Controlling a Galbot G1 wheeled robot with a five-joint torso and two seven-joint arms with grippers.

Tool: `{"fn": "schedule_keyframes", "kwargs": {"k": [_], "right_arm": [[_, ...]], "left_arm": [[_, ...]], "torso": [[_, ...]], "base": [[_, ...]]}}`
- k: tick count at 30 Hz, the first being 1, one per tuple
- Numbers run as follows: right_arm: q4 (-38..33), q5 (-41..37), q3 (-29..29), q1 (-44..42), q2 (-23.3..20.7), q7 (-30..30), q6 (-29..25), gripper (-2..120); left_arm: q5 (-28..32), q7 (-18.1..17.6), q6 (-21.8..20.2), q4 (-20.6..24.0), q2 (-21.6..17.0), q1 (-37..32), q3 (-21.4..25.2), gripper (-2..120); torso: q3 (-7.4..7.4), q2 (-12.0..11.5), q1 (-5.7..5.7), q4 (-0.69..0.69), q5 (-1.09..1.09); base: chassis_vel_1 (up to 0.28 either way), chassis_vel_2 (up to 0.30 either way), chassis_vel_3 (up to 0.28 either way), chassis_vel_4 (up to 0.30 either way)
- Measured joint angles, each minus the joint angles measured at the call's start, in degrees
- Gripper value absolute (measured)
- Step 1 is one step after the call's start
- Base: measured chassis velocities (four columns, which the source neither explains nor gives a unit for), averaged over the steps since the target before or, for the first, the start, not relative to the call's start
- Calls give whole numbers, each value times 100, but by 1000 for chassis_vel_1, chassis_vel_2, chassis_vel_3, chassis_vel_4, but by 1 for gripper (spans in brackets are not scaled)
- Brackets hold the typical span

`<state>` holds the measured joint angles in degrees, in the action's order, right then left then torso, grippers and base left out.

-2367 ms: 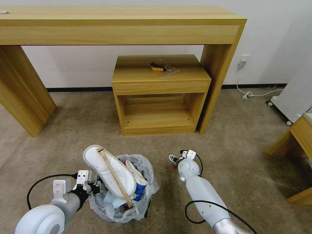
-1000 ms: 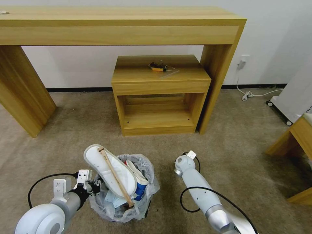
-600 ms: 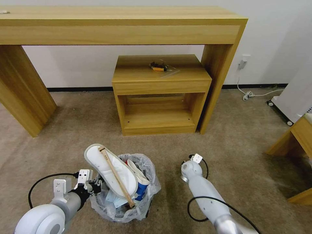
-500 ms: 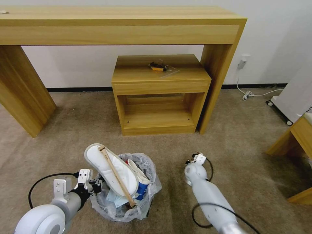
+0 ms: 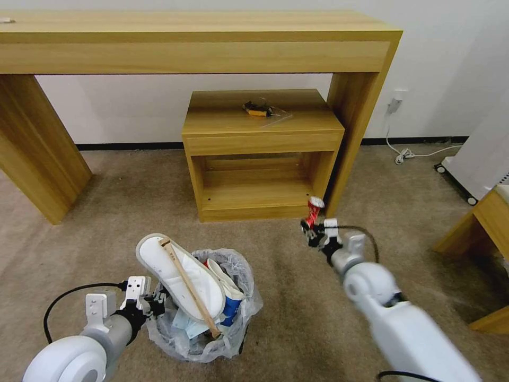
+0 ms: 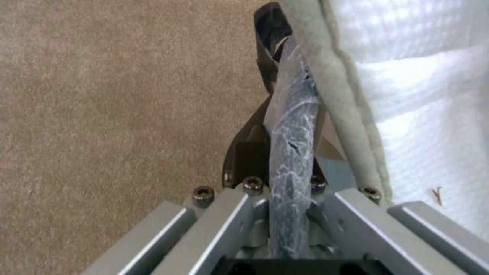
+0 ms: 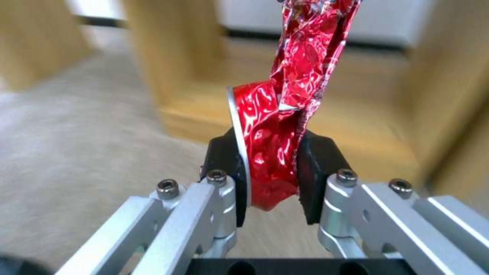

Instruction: Pick up the trash bin and place the garbage on the floor into it.

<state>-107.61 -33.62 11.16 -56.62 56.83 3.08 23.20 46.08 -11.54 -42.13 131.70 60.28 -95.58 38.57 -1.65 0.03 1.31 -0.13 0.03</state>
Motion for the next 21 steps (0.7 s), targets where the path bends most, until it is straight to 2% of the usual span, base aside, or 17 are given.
{"fn": "schedule_keyframes", "kwargs": {"k": [2,3,5,7,8,10,11,15,16,18,19,21], "right_arm": [[-282,23,-273,342,-259,630,90,19],[-282,23,-273,342,-259,630,90,19],[-442,27,-501,580,-445,1029,132,19],[-642,92,-877,1008,-724,1682,201,19],[-642,92,-877,1008,-724,1682,201,19],[-759,197,-1363,1496,-948,2189,173,19],[-759,197,-1363,1496,-948,2189,173,19],[-837,235,-2464,2378,-1020,2455,162,19],[-837,235,-2464,2378,-1020,2455,162,19],[-745,208,-3037,2840,-907,2510,231,19],[-745,208,-3037,2840,-907,2510,231,19],[-532,218,-3547,3256,-784,2615,324,19]], "left_arm": [[15,-42,0,3,-9,16,-17,0],[15,-42,0,3,-9,16,-17,0],[53,-92,0,15,-35,21,-18,0],[95,-129,0,23,-90,19,-11,0],[95,-129,0,23,-90,19,-11,0],[161,-192,0,21,-145,44,-12,0],[161,-192,0,21,-145,44,-12,0],[444,-451,0,-25,-278,208,-102,0],[444,-451,0,-25,-278,208,-102,0],[551,-508,0,-86,-371,308,-128,0],[551,-508,0,-86,-371,308,-128,0],[626,-532,0,-158,-466,387,-125,0]], "torso": [[0,0,0,2,0],[0,0,0,2,0],[0,0,0,3,-1],[0,0,0,1,0],[0,0,0,1,0],[0,0,0,2,-1],[0,0,0,2,-1],[0,0,0,2,-2],[0,0,0,2,-2],[0,0,0,2,-2],[0,0,0,2,-2],[-1,0,0,2,-1]], "base": [[0,0,0,0],[0,0,0,0],[0,0,0,0],[0,0,0,0],[0,0,0,0],[0,0,0,0],[0,0,0,0],[0,0,0,0],[0,0,0,0],[0,0,0,0],[0,0,0,0],[0,0,0,0]]}}
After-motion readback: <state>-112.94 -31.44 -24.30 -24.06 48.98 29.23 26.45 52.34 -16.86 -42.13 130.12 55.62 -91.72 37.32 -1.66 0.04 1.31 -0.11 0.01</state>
